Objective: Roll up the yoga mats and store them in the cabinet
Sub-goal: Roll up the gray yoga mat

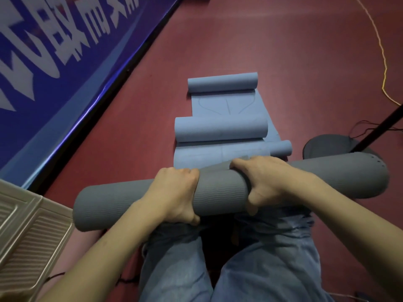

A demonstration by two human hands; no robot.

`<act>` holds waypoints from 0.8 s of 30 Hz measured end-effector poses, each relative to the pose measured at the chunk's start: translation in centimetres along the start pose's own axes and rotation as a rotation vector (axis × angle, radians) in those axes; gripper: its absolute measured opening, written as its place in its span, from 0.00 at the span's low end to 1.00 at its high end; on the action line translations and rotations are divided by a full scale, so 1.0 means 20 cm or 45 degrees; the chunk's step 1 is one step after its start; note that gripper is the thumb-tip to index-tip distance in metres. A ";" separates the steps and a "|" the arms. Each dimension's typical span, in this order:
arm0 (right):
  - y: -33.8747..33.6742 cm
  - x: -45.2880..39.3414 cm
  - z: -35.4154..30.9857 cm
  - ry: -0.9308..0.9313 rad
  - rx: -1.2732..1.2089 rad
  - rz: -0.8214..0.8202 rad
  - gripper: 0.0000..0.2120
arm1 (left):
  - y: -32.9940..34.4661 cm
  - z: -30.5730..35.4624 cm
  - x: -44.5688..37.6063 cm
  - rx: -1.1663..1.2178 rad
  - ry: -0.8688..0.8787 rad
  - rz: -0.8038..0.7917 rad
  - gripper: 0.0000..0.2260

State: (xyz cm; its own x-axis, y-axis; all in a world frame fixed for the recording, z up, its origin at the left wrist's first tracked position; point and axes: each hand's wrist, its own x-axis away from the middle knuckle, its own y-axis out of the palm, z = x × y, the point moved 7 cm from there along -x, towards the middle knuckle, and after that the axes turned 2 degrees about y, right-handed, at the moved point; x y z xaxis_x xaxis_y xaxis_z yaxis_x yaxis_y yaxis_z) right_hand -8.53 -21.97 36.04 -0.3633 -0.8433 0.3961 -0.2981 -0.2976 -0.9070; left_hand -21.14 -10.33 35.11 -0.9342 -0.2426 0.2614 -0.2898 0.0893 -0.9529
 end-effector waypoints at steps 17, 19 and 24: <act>0.11 0.14 0.00 -0.049 -0.323 -0.233 0.40 | 0.09 0.05 0.04 0.539 0.172 -0.448 0.36; 0.08 0.17 0.00 -0.047 -0.328 -0.120 0.32 | 0.11 0.02 0.00 0.668 0.177 -0.464 0.35; 0.04 0.18 -0.06 -0.056 -0.164 0.115 0.24 | 0.08 -0.05 -0.11 0.928 0.268 -0.296 0.53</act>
State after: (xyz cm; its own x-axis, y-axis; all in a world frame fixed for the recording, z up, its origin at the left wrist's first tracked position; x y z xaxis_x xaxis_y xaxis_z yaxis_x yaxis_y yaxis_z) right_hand -11.11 -24.71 36.90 -0.3554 -0.8838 0.3042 -0.3778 -0.1618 -0.9116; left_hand -19.83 -8.61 33.14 -0.9072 0.0171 0.4204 -0.3414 -0.6139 -0.7118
